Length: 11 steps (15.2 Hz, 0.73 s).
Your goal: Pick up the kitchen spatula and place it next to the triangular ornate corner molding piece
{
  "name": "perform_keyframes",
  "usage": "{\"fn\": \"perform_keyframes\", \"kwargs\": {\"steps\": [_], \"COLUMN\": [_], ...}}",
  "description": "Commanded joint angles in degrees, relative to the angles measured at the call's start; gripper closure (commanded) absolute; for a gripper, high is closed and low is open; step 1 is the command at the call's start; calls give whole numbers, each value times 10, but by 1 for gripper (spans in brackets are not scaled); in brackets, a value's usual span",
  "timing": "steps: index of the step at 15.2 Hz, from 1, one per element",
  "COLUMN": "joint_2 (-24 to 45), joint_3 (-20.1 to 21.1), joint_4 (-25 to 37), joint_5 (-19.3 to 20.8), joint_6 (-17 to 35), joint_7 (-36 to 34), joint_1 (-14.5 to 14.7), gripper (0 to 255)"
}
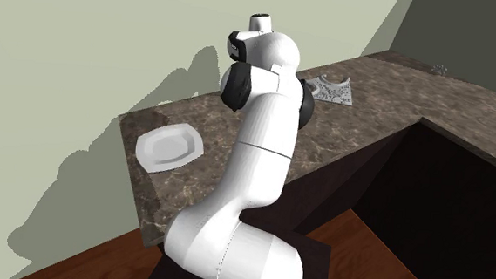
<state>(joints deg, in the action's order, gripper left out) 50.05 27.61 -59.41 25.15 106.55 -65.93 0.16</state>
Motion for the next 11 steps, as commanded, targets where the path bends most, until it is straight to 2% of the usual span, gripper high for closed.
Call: {"fn": "perform_keyframes", "kwargs": {"steps": [1, 4, 8, 11], "joint_2": [0, 0, -13, -13], "joint_3": [0, 0, 4, 4], "joint_4": [0, 0, 52, 52], "joint_5": [0, 0, -7, -7], "joint_6": [0, 0, -62, -62], "joint_7": [0, 0, 10, 10], "joint_1": [0, 0, 11, 11], "gripper": [0, 0, 0, 0]}}
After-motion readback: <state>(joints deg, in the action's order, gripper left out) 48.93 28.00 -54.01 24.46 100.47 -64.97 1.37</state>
